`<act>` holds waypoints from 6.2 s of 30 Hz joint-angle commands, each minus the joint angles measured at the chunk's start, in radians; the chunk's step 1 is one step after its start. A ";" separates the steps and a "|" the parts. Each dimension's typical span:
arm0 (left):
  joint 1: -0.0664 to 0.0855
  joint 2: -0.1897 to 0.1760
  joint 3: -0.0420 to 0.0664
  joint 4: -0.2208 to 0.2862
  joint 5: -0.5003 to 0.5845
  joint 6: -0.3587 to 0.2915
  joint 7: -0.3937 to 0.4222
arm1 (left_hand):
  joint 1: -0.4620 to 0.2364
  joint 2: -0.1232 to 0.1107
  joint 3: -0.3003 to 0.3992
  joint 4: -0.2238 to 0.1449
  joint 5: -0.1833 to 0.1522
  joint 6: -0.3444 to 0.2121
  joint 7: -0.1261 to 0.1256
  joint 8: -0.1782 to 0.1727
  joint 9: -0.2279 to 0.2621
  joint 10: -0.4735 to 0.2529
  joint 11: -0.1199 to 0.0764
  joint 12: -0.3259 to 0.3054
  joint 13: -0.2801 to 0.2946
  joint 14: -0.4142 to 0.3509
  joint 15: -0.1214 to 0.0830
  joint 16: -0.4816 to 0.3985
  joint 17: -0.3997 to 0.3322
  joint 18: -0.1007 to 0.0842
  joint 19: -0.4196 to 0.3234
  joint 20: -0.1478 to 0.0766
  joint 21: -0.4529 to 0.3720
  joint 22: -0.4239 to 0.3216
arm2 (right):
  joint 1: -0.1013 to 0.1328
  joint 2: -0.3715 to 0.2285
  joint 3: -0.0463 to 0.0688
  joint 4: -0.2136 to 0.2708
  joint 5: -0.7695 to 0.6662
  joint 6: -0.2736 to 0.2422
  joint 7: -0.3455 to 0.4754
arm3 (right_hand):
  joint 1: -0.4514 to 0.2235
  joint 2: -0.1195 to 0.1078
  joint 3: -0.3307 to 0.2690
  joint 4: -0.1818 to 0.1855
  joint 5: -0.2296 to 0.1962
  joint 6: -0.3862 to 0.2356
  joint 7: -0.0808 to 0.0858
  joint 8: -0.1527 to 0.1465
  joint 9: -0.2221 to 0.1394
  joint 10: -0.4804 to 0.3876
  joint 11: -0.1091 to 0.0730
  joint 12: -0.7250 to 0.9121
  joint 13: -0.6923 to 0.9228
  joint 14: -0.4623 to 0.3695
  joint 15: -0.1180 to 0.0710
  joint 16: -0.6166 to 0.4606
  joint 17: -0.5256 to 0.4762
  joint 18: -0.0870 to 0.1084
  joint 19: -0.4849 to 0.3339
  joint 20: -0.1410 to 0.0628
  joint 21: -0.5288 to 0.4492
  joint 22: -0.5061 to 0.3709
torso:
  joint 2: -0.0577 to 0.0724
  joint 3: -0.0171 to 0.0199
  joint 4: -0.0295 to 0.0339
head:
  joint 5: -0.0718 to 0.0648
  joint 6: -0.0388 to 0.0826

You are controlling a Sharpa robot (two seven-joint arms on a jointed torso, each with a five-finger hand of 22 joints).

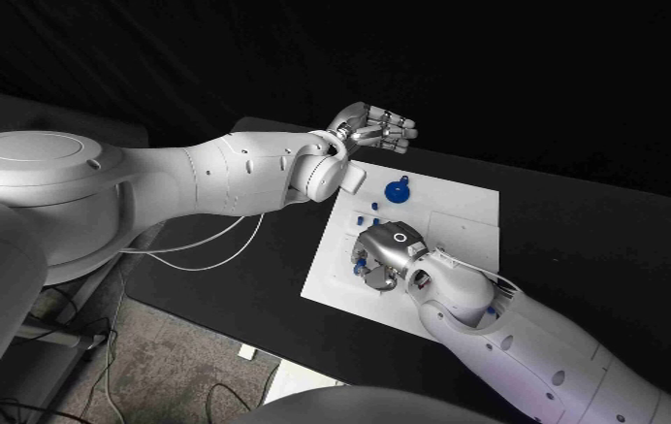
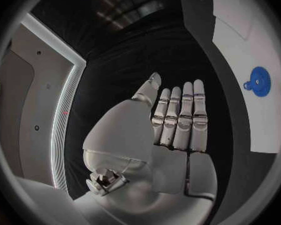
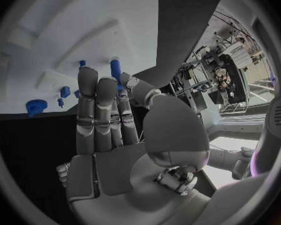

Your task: Assemble the parts on the task board

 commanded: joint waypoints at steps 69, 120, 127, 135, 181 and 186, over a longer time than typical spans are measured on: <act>0.011 0.002 0.001 0.007 -0.006 0.030 -0.012 | 0.005 0.001 0.005 -0.006 0.004 0.003 -0.001 -0.002 -0.001 -0.002 -0.002 -0.005 -0.001 -0.001 -0.002 -0.007 -0.001 0.001 0.005 0.001 0.011 -0.015 | -0.004 0.025 -0.030 -0.044 0.051 0.008 0.025 | -0.038 0.004 -0.252 0.003 0.064 -0.199 0.051 -0.001 -0.026 -0.243 0.049 0.001 -0.006 -0.006 0.050 -0.008 -0.047 0.064 0.043 0.051 -0.073 -0.084 | 0.002 0.0003 -0.0017 | -0.009 -0.009; 0.010 -0.078 -0.003 0.043 -0.010 0.033 -0.014 | 0.004 -0.002 -0.001 -0.003 -0.002 0.001 0.001 -0.002 -0.001 -0.004 -0.001 -0.004 -0.001 -0.001 -0.001 -0.007 -0.001 0.000 0.005 0.003 0.013 -0.024 | 0.010 -0.516 0.134 0.256 1.025 0.234 -0.416 | -0.169 0.073 -0.416 0.220 0.067 -0.134 -0.009 0.000 0.081 -0.047 -0.078 0.862 1.017 -0.014 -0.029 0.140 0.213 -0.010 0.037 -0.030 0.107 -0.043 | -0.023 0.0242 -0.0743 | -0.178 0.023; 0.010 -0.076 -0.003 0.049 -0.010 0.036 -0.016 | 0.004 -0.003 -0.003 0.000 -0.004 0.001 0.001 -0.002 -0.001 -0.004 -0.001 -0.004 -0.001 -0.002 -0.001 -0.006 -0.001 0.000 0.005 0.003 0.013 -0.026 | 0.010 -0.469 0.134 0.228 1.044 0.258 -0.507 | -0.190 0.074 -0.511 0.271 0.086 -0.172 0.002 0.000 0.080 -0.024 -0.069 0.912 1.102 -0.008 -0.022 0.183 0.301 -0.002 0.039 -0.024 0.208 0.050 | -0.019 0.0216 -0.0710 | -0.184 0.023; 0.010 -0.076 -0.003 0.056 -0.010 0.038 -0.018 | 0.003 -0.003 -0.004 0.002 -0.004 0.001 0.001 -0.002 -0.001 -0.004 -0.001 -0.004 -0.001 -0.002 -0.001 -0.006 -0.001 0.000 0.005 0.003 0.012 -0.027 | 0.010 -0.414 0.133 0.179 1.048 0.271 -0.552 | -0.197 0.079 -0.565 0.305 0.074 -0.219 0.014 0.000 0.077 -0.020 -0.062 0.914 1.129 -0.005 -0.017 0.188 0.332 0.006 0.039 -0.017 0.217 0.085 | -0.016 0.0185 -0.0643 | -0.189 0.019; 0.011 -0.083 -0.003 0.104 -0.022 0.052 -0.030 | 0.005 -0.002 -0.007 0.011 -0.005 0.000 0.001 -0.002 -0.001 -0.005 0.000 -0.004 -0.001 -0.003 -0.001 -0.006 -0.001 0.000 0.007 0.004 0.012 -0.039 | 0.008 -0.258 0.089 0.008 0.953 0.308 -0.553 | -0.120 0.108 -0.473 0.146 0.119 -0.192 0.014 0.000 0.018 -0.028 -0.065 0.906 1.136 -0.002 -0.018 0.180 0.357 0.000 0.046 -0.017 0.200 0.158 | 0.001 0.0107 -0.0505 | -0.188 0.004; 0.011 -0.082 -0.003 0.103 -0.022 0.052 -0.030 | 0.005 -0.002 -0.007 0.011 -0.005 0.000 0.001 -0.002 -0.001 -0.005 0.000 -0.004 -0.001 -0.003 -0.001 -0.006 -0.001 0.000 0.007 0.004 0.012 -0.039 | 0.008 -0.265 0.087 0.020 0.933 0.280 -0.549 | -0.132 0.119 -0.446 0.139 0.133 -0.140 -0.005 0.001 0.023 -0.023 -0.076 0.905 1.135 -0.001 -0.025 0.177 0.356 -0.007 0.046 -0.023 0.198 0.162 | 0.001 0.0110 -0.0491 | -0.189 0.004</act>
